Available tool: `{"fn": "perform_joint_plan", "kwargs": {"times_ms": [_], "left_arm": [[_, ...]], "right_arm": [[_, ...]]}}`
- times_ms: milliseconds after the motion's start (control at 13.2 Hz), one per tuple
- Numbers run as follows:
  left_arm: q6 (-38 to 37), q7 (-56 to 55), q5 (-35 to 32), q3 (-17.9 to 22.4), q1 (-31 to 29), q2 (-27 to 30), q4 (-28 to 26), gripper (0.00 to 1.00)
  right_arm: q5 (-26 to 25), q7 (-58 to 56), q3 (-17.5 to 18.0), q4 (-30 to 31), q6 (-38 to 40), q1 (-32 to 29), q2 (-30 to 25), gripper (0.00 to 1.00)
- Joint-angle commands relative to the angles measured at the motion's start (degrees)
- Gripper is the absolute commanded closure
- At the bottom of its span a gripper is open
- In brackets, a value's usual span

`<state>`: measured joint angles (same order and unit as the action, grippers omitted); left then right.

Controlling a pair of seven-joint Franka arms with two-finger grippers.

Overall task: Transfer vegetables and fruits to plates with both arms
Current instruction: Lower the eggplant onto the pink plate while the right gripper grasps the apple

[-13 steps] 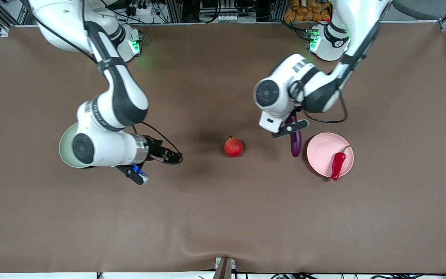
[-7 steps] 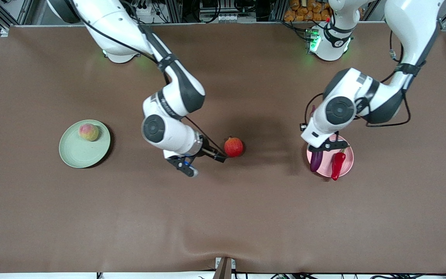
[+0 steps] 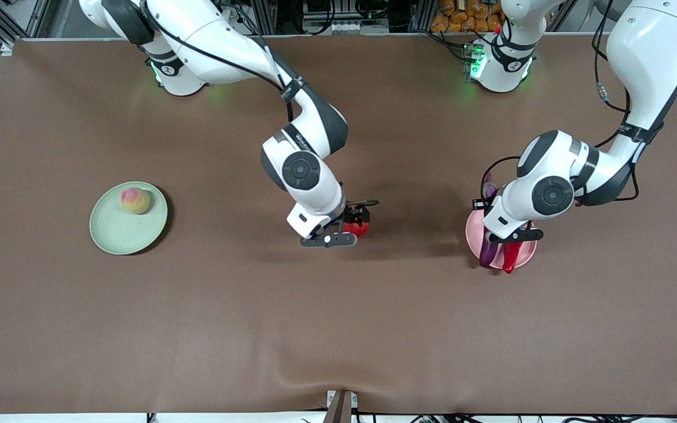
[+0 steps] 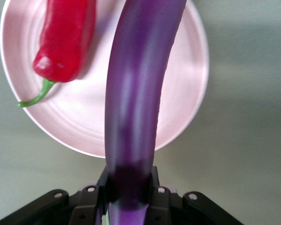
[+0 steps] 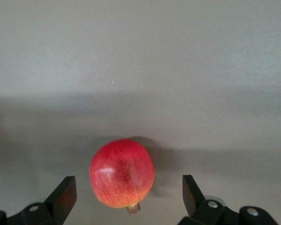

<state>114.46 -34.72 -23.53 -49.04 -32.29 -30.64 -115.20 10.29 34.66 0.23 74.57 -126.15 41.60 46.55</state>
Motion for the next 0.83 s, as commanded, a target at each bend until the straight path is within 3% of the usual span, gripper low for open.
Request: {"fn": "perform_joint_plan", "kwargs": {"times_ms": [0,378,605,757], "left_arm": [[0.9,1.6,-1.2,-0.9,-3.2,1.6,-2.3,1.00],[2.0,1.5,-1.1,-0.8,-3.3,0.8,-2.4,1.00],[3.3,1.3,-1.1,-0.8,-3.1,-0.4,-2.4,1.00],[3.9,1.4,-1.1,-0.8,-3.1,-1.4,-2.4,0.91]], "right_arm": [[-1.4,-0.6,-0.7,-2.2,-2.7,1.5,3.5,0.00],[-1.9,0.0,-1.0,-2.8,-5.3,3.6,4.8,0.00],[-6.2,0.7,-0.9,-2.8,-5.4,3.9,7.1,0.00],[-6.3,2.3,-0.9,-3.4,-5.9,4.1,7.8,0.00]]}}
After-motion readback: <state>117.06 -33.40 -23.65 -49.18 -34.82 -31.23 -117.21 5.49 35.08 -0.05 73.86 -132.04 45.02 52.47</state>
